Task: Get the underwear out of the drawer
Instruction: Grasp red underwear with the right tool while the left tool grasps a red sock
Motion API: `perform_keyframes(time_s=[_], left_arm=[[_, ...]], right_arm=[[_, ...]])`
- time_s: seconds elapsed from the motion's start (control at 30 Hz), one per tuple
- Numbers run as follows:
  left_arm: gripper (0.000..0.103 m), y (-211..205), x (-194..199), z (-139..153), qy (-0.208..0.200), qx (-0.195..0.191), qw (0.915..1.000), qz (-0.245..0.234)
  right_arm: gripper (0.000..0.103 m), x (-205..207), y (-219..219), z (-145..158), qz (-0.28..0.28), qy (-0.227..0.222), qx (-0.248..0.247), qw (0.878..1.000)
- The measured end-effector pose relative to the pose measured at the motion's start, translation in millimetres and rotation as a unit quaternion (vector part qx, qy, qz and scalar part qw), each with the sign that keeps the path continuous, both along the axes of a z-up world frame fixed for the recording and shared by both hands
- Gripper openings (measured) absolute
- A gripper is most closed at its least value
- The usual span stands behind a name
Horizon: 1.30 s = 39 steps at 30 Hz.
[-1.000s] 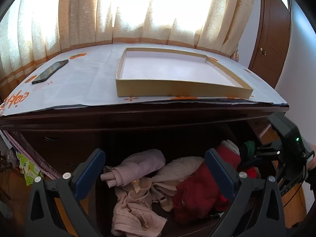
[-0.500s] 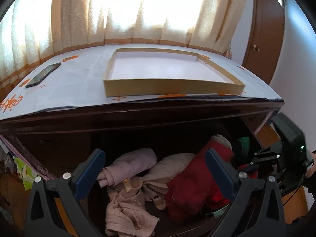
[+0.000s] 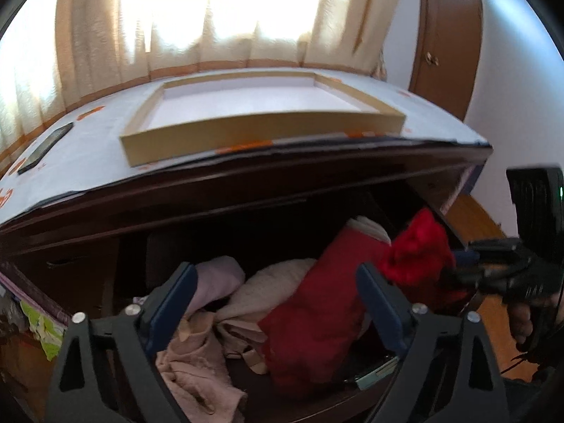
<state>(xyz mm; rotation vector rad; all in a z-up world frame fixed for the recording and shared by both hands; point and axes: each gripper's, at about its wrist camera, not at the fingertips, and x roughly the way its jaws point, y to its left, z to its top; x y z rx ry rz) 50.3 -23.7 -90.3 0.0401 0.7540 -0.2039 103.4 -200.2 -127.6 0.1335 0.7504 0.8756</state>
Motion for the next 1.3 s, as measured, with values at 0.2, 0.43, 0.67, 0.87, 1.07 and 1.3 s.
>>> perform_keyframes(time_s=[0.2, 0.43, 0.67, 0.87, 1.07, 1.3], left_arm=[[0.086, -27.7, 5.9, -12.6, 0.012, 0.040, 0.9982, -0.044], [0.080, -52.1, 16.5, -27.8, 0.047, 0.080, 0.9913, -0.092], [0.062, -62.1, 23.6, -40.9, 0.083, 0.076, 0.9859, -0.124], [0.045, -66.8, 25.7, -52.6, 0.098, 0.077, 0.9831, -0.134], [0.030, -54.8, 19.7, -48.0, 0.088, 0.042, 0.9874, -0.125], [0.026, -31.3, 8.7, -38.8, 0.069, -0.009, 0.9921, -0.104]], right_arm=[[0.044, 11.9, -3.7, -4.3, -0.050, 0.009, -0.011, 0.999], [0.047, 20.5, -0.8, -7.2, -0.064, -0.004, -0.043, 0.997], [0.047, 19.2, -5.7, -10.6, -0.069, -0.005, -0.030, 0.997], [0.047, 11.9, -12.4, -12.6, -0.075, -0.009, -0.022, 0.997], [0.047, 3.7, -18.7, -10.1, -0.071, -0.017, -0.002, 0.997], [0.047, -7.4, -30.4, -4.2, -0.075, -0.030, 0.024, 0.996]])
